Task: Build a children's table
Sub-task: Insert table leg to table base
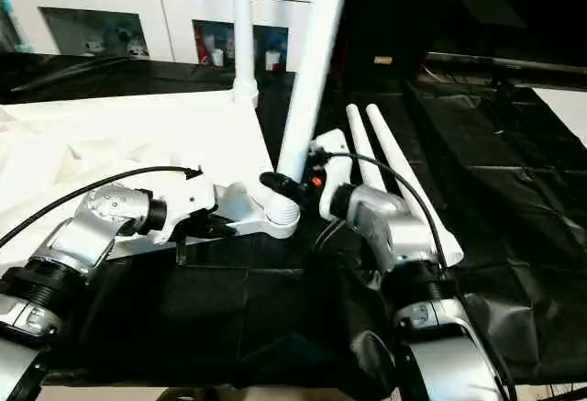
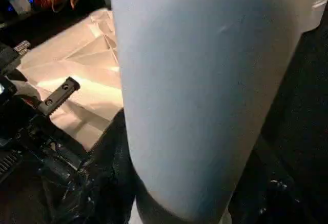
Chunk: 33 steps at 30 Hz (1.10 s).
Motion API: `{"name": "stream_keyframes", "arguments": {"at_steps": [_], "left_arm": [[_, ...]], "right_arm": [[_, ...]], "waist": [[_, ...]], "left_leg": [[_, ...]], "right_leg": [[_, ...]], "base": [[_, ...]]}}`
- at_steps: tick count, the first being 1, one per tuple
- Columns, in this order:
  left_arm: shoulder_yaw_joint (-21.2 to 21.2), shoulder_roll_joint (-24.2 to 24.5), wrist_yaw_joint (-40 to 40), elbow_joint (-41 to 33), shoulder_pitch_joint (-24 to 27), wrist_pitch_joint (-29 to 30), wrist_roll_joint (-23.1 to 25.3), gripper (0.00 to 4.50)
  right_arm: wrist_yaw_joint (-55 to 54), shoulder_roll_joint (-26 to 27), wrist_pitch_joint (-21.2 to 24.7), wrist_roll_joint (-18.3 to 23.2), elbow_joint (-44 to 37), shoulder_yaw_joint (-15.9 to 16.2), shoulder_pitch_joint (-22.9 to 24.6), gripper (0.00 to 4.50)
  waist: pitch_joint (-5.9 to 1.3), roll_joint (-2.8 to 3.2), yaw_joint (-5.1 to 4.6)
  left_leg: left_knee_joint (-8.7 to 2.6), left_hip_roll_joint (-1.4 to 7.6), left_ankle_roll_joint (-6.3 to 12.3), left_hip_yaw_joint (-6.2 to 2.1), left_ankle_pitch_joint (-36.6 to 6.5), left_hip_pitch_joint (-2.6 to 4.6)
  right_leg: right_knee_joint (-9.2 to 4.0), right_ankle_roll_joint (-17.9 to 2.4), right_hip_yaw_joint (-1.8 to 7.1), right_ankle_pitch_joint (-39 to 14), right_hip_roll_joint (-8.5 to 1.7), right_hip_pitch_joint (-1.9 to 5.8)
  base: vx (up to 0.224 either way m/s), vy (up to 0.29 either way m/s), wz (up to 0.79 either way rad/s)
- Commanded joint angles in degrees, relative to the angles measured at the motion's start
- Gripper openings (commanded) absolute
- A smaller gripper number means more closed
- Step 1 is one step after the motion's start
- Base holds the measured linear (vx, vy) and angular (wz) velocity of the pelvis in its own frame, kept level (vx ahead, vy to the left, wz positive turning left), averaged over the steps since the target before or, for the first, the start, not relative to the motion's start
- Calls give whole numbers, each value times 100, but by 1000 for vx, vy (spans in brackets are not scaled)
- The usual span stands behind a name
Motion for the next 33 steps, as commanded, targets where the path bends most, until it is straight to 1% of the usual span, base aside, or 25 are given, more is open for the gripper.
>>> {"name": "stream_keyframes", "arguments": {"at_steps": [1, 3, 4, 6, 7, 8, 9, 10, 11, 12, 13, 15, 16, 17, 18, 19, 21, 22, 23, 24, 25, 27, 28, 32, 33], "left_arm": [[84, -79, 82, -5, 77, 27, -211, 0], [91, -78, 100, 10, 70, 18, -207, 0], [103, -80, 156, 39, 59, -19, -191, 0], [115, -85, 182, 60, 53, -24, -192, 0], [122, -86, 198, 74, 48, -34, -189, 0], [124, -87, 202, 72, 48, -30, -189, 0], [124, -87, 202, 72, 48, -30, -189, 0], [123, -86, 209, 70, 47, -31, -184, 0], [123, -87, 212, 65, 50, -26, -181, 0], [121, -88, 212, 62, 52, -22, -179, 0], [112, -86, 201, 54, 56, -18, -174, 0], [110, -85, 198, 53, 56, -18, -173, 0], [81, -78, 160, 34, 64, -16, -157, 0], [81, -78, 160, 34, 64, -16, -157, 0], [56, -69, 127, 20, 69, -24, -147, 0], [49, -66, 119, 16, 70, -27, -143, 0], [37, -61, 106, 10, 72, -31, -136, 0], [17, -47, 88, -8, 88, -44, -127, 0], [0, -35, 75, -34, 111, -50, -118, 0], [0, -35, 75, -34, 111, -50, -118, 0], [-20, -24, 47, -121, 176, -21, -126, 0], [-24, -20, 38, -161, 204, -11, -132, 0], [-26, -12, 11, -220, 245, -3, -153, 0], [-21, 4, -27, -266, 276, -24, -183, 0], [-8, 27, -102, -353, 321, -42, -247, 0]], "right_arm": [[-29, -72, 29, -76, 180, -25, 330, 188], [-37, -54, -152, -105, 147, -19, 473, 188], [-59, -24, -408, -179, 153, -2, 605, 188], [-96, 14, -607, -223, 143, -1, 704, 188], [-159, 50, -918, -323, 157, 25, 807, 187], [-189, 71, -1041, -355, 169, 27, 849, 187], [-189, 71, -1041, -355, 169, 27, 849, 187], [-252, 79, -1279, -461, 201, 75, 899, 187], [-255, 75, -1428, -563, 224, 162, 943, 187], [-253, 69, -1516, -631, 235, 225, 972, 187], [-233, 47, -1546, -705, 238, 307, 985, 187], [-229, 43, -1546, -714, 236, 318, 986, 186], [-127, -40, -1519, -867, 192, 523, 983, 186], [-127, -40, -1519, -867, 192, 524, 983, 186], [8, -117, -1447, -964, 150, 682, 953, 186], [61, -140, -1408, -986, 138, 731, 939, 186], [146, -179, -1344, -1022, 120, 809, 916, 186], [335, -233, -1279, -1076, 122, 926, 865, 186], [500, -266, -1173, -1092, 158, 1006, 793, 186], [500, -266, -1173, -1092, 158, 1006, 793, 186], [758, -300, -1025, -1074, 276, 1092, 662, 186], [862, -315, -959, -1065, 365, 1119, 592, 186], [1002, -327, -946, -1093, 527, 1142, 493, 186], [1047, -302, -995, -1122, 749, 1128, 360, 186], [1080, -262, -1023, -1108, 960, 1107, 222, 186]], "waist": [[-420, -3, 1], [-415, -2, 11], [-415, 1, 22], [-408, 1, 23], [-401, -4, 18], [-403, 17, 26], [-399, 8, 14], [-402, 6, 15], [-402, 36, 22], [-397, 25, 13], [-397, 22, 10], [-376, 20, -5], [-369, 15, -11], [-366, 1, -17], [-364, -15, -20], [-371, 0, -28], [-372, -12, -33], [-377, -30, -29], [-378, -29, -28], [-383, -62, -31], [-389, -97, -19], [-380, -107, -30], [-363, -142, -28], [-346, -136, -44], [-346, -169, -49]], "left_leg": [[-411, 427, -88, -210, -1372, 224], [-415, 426, -91, -213, -1410, 221], [-415, 427, -99, -212, -1447, 225], [-423, 429, -122, -221, -1553, 229], [-426, 429, -142, -226, -1609, 232], [-428, 434, -157, -231, -1633, 238], [-438, 433, -176, -237, -1686, 234], [-441, 433, -169, -235, -1681, 241], [-439, 435, -184, -239, -1687, 234], [-446, 435, -196, -237, -1731, 237], [-449, 431, -192, -242, -1742, 231], [-459, 425, -204, -248, -1883, 242], [-462, 428, -226, -257, -1997, 254], [-465, 434, -241, -265, -2039, 259], [-465, 432, -242, -260, -2046, 258], [-470, 439, -252, -268, -2042, 258], [-468, 434, -237, -263, -2026, 250], [-464, 436, -190, -258, -1952, 246], [-461, 435, -187, -252, -1934, 248], [-466, 432, -152, -255, -1858, 236], [-456, 435, -123, -245, -1821, 247], [-466, 440, -111, -254, -1854, 235], [-462, 438, -144, -245, -2007, 271], [-477, 444, -282, -285, -2364, 314], [-483, 448, -312, -291, -2448, 329]], "right_leg": [[-498, -1200, 339, -881, -634, 155], [-508, -1174, 337, -969, -632, 150], [-520, -1152, 338, -1045, -644, 144], [-543, -1122, 342, -1234, -653, 136], [-552, -1103, 342, -1357, -650, 132], [-556, -1093, 343, -1396, -657, 124], [-560, -1080, 346, -1447, -649, 121], [-560, -1090, 346, -1423, -643, 120], [-555, -1090, 345, -1419, -652, 115], [-566, -1082, 347, -1425, -645, 109], [-560, -1084, 349, -1411, -641, 120], [-585, -1052, 349, -1616, -636, 105], [-606, -1027, 352, -1819, -649, 102], [-613, -997, 351, -1946, -651, 100], [-621, -983, 354, -1983, -646, 93], [-610, -982, 357, -1960, -650, 96], [-611, -988, 359, -1909, -645, 98], [-604, -1001, 364, -1808, -648, 104], [-603, -1001, 365, -1773, -643, 98], [-587, -1018, 360, -1691, -638, 114], [-587, -1022, 357, -1670, -647, 106], [-591, -1028, 350, -1742, -650, 117], [-628, -977, 361, -1979, -653, 81], [-670, -911, 358, -2487, -678, 57], [-681, -881, 358, -2576, -678, 48]], "base": [[0, 0, 0], [0, 0, 0], [0, 0, 0], [0, 0, 0], [0, 0, 0], [0, 0, 0], [0, 0, 0], [0, 0, 0], [0, 0, 0], [0, 0, 0], [0, 0, 0], [0, 0, 0], [0, 0, 0], [0, 0, 0], [0, 0, 0], [0, 0, 0], [0, 0, 0], [0, 0, 0], [0, 0, 0], [0, 0, 0], [0, 0, 0], [0, 0, 0], [0, 0, 0], [0, 0, 0], [0, 0, 0]]}}
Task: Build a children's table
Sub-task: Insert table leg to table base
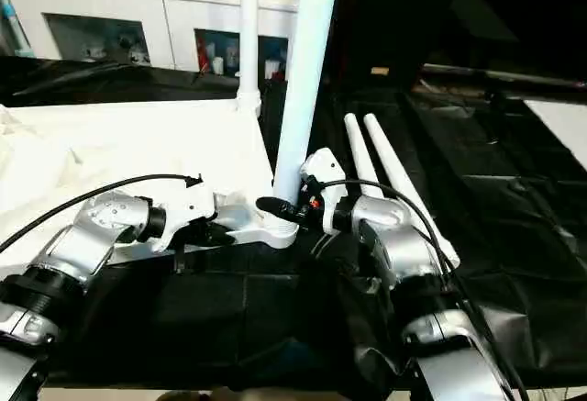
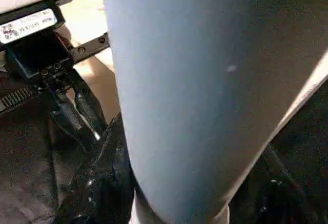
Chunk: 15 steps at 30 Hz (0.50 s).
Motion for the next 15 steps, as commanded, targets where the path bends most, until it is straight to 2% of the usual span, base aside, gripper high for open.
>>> {"name": "stream_keyframes", "arguments": {"at_steps": [1, 2, 8, 10, 15], "left_arm": [[44, -54, -49, -187, 91, -67, -256, 0], [47, -30, -139, -271, 131, -83, -309, 0], [29, 33, -523, -525, 240, -145, -525, 0], [-28, 124, -819, -738, 278, -177, -621, 0], [-83, 205, -1063, -963, 344, -249, -721, 0]], "right_arm": [[170, 0, 296, -285, 593, 316, 208, 186], [279, 11, 289, -273, 733, 344, 104, 186], [858, -50, 367, -258, 762, 488, 93, 186], [1248, -173, 154, -390, 778, 681, 152, 186], [1474, -247, -173, -408, 723, 713, 266, 186]], "waist": [[-244, -14, -22], [-254, -36, -36], [-281, -54, -19], [-288, -65, -16], [-286, -77, -5]], "left_leg": [[-460, 448, -315, -301, -2456, 220], [-467, 453, -318, -304, -2446, 213], [-487, 459, -236, -275, -2177, 185], [-500, 463, -244, -265, -2185, 202], [-507, 470, -256, -264, -2237, 210]], "right_leg": [[-665, -931, 358, -2557, -691, 2], [-650, -937, 352, -2506, -683, 5], [-603, -1023, 353, -1950, -653, 40], [-593, -1076, 343, -1766, -639, 39], [-619, -1062, 347, -1885, -665, 42]], "base": [[0, 0, 0], [0, 0, 0], [0, 0, 0], [0, 0, 0], [0, 0, 0]]}}
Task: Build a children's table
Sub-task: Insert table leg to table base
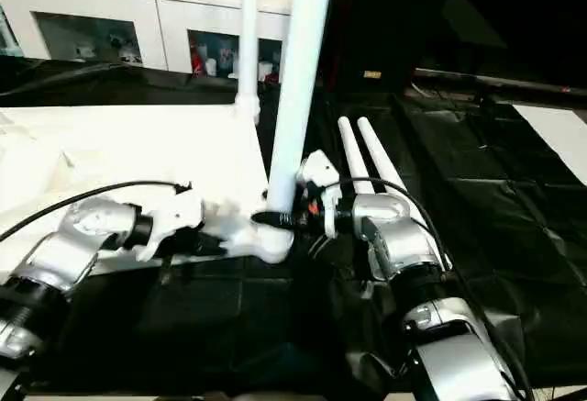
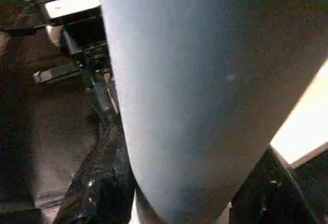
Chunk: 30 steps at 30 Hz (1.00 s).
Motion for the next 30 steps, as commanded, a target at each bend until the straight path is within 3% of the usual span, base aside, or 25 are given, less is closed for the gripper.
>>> {"name": "stream_keyframes", "arguments": {"at_steps": [1, 5, 18, 20, 23, 25, 27, 28, 29, 30], "left_arm": [[-115, -118, -415, -455, -1, -260, -421, 0], [-214, -85, -693, -613, 72, -287, -562, 0], [-208, -80, -613, -415, -10, -312, -400, 0], [-202, -80, -409, -309, -53, -234, -296, 0], [-145, -199, 196, -23, -144, 104, -26, 0], [-47, -378, 673, 202, -235, 567, 69, 0], [14, -473, 821, 269, -273, 755, 42, 0], [57, -585, 1026, 342, -330, 986, 61, 0], [68, -679, 1253, 417, -396, 1184, 135, 0], [79, -747, 1420, 473, -446, 1345, 188, 0]], "right_arm": [[179, -106, 116, -395, 383, 505, 398, 186], [411, -120, -248, -393, 367, 487, 510, 186], [378, -10, -627, -498, 594, 435, 562, 186], [-216, 87, -651, -603, 842, 294, 480, 186], [-1524, 319, -311, -652, 1283, -18, 219, 186], [-2309, 489, -41, -667, 1509, -160, 89, 186], [-2550, 549, 16, -681, 1561, -187, 63, 186], [-2873, 648, 108, -687, 1622, -230, 38, 186], [-3171, 744, 164, -699, 1681, -262, 15, 186], [-3416, 807, 156, -731, 1726, -274, -3, 186]], "waist": [[-220, 44, 21], [-215, 44, 35], [-178, 55, 18], [-168, 55, 6], [-117, 45, -71], [-97, 72, -136], [-84, 106, -170], [-88, 122, -225], [-75, 165, -218], [-62, 176, -263]], "left_leg": [[-453, 470, -240, -265, -2227, 208], [-471, 477, -252, -269, -2292, 213], [-498, 480, -386, -306, -2765, 256], [-506, 475, -403, -311, -2839, 264], [-536, 458, -524, -388, -3193, 264], [-538, 433, -717, -460, -3528, 303], [-541, 436, -804, -532, -4012, 361], [-613, 441, -853, -582, -4264, 292], [-661, 459, -901, -601, -4476, 299], [-781, 471, -988, -601, -4910, 291]], "right_leg": [[-565, -1018, 352, -1920, -663, 19], [-563, -1021, 350, -1926, -650, 5], [-626, -961, 372, -2386, -667, -52], [-635, -949, 369, -2459, -664, -62], [-696, -760, 344, -3253, -695, -59], [-752, -539, 283, -3907, -703, -92], [-834, -410, 183, -4124, -696, -88], [-816, -408, 97, -3848, -662, 16], [-796, -431, 61, -3695, -627, 26], [-716, -467, -21, -3366, -538, 59]], "base": [[0, 0, 0], [0, 0, 0], [0, 0, 0], [0, 0, 0], [0, 0, 0], [-54, 2, -20], [-65, 19, -22], [-60, 53, -24], [-60, 53, -24], [-58, 48, -18]]}}
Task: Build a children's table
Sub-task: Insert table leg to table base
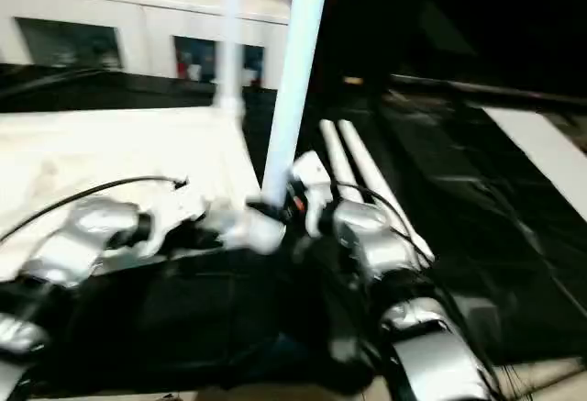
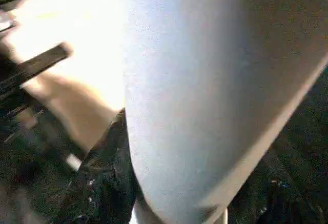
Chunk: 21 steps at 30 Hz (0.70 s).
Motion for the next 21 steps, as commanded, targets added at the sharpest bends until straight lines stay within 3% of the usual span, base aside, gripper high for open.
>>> {"name": "stream_keyframes", "arguments": {"at_steps": [1, 2, 3, 4, 5, 6, 7, 8, 9, 10, 11, 12, 13, 15, 18, 21], "left_arm": [[-30, -303, 341, 70, -155, 325, -7, 0], [-18, -345, 440, 104, -187, 414, 18, 0], [23, -469, 664, 189, -275, 688, 46, 0], [60, -619, 933, 298, -380, 918, 92, 0], [89, -738, 1153, 382, -467, 1094, 134, 0], [112, -845, 1311, 441, -545, 1223, 155, 0], [143, -951, 1505, 510, -644, 1294, 191, 0], [157, -981, 1582, 543, -683, 1298, 209, 0], [160, -989, 1619, 564, -714, 1316, 229, 0], [175, -1006, 1689, 578, -749, 1390, 251, 0], [183, -990, 1759, 598, -779, 1413, 292, 0], [183, -986, 1766, 600, -782, 1413, 297, 0], [166, -954, 1778, 603, -789, 1438, 298, 0], [132, -904, 1753, 595, -779, 1443, 306, 0], [88, -822, 1734, 592, -769, 1452, 340, 0], [58, -813, 1738, 635, -797, 1407, 343, 0]], "right_arm": [[-745, -52, 482, -498, 761, 106, 291, 186], [-844, -16, 491, -490, 798, 89, 276, 186], [-1158, 87, 541, -433, 911, 4, 224, 186], [-1524, 214, 634, -319, 1087, -125, 139, 186], [-1836, 314, 699, -226, 1229, -232, 66, 186], [-2152, 402, 688, -145, 1347, -338, 0, 186], [-2530, 496, 650, -48, 1506, -481, -95, 186], [-2656, 527, 646, -17, 1572, -537, -135, 186], [-2769, 562, 653, 69, 1639, -639, -175, 186], [-2925, 612, 672, 135, 1710, -759, -227, 186], [-3025, 641, 679, 140, 1757, -809, -274, 186], [-3032, 643, 679, 134, 1760, -808, -278, 186], [-3091, 669, 679, 128, 1781, -836, -304, 186], [-3132, 690, 673, 120, 1792, -849, -328, 186], [-3193, 750, 646, 11, 1851, -867, -413, 186], [-3293, 795, 600, -8, 1963, -915, -504, 186]], "waist": [[-80, 190, -72], [-78, 213, -27], [-128, 169, 372], [-168, -85, 440], [-194, -525, 230], [-185, -334, 223], [-126, -144, 372], [-124, -113, 338], [-215, 20, 241], [-188, 69, 166], [-132, 65, 100], [-133, 58, 79], [-155, 43, 76], [-173, 16, 98], [-184, -14, 125], [-165, -21, 130]], "left_leg": [[-901, 493, -961, -267, -5253, 105], [-1100, 511, -981, -167, -5414, -39], [-1514, 464, -1026, 231, -5571, -565], [-1224, 287, -1000, 636, -4047, -35], [315, 195, -839, 376, -2829, 666], [689, -191, -204, -370, -634, -80], [322, 120, -381, -464, -377, -218], [69, 226, -518, -426, -495, -153], [-287, 435, -641, -386, -1292, 256], [-417, 468, -633, -331, -2352, 290], [-482, 449, -632, -312, -2874, 249], [-490, 396, -658, -324, -3455, 260], [-476, 365, -637, -323, -3528, 260], [-506, 357, -550, -303, -3078, 198], [-543, 376, -443, -236, -2160, 127], [-529, 375, -465, -199, -2309, 170]], "right_leg": [[-309, -535, 108, -3021, -372, 38], [10, -589, 81, -2690, -269, 175], [919, -488, 28, -1687, -24, 575], [620, -400, 386, -2926, -168, 22], [-433, -59, 543, -5042, -678, -676], [-673, -204, 924, -5613, -977, -34], [-502, -514, 814, -4441, -1090, 182], [-307, -631, 665, -3402, -843, 121], [-53, -807, 439, -1519, -409, -94], [-60, -1020, 412, -1023, -386, -61], [-130, -1009, 420, -1340, -409, -58], [-267, -882, 422, -2102, -476, -63], [-366, -716, 438, -2552, -541, -59], [-424, -595, 471, -2569, -592, -18], [-394, -645, 495, -1944, -590, 23], [-439, -640, 513, -2374, -604, -32]], "base": [[-102, 26, -4], [-102, 26, -4], [-108, -24, 21], [6, -96, 20], [6, -96, 20], [88, -58, -26], [29, 45, -25], [29, 45, -25], [-83, 27, 17], [-102, -4, 17], [-102, -4, 17], [-58, 15, 2], [0, 0, 0], [0, 0, 0], [0, 0, 0], [0, 0, 0]]}}
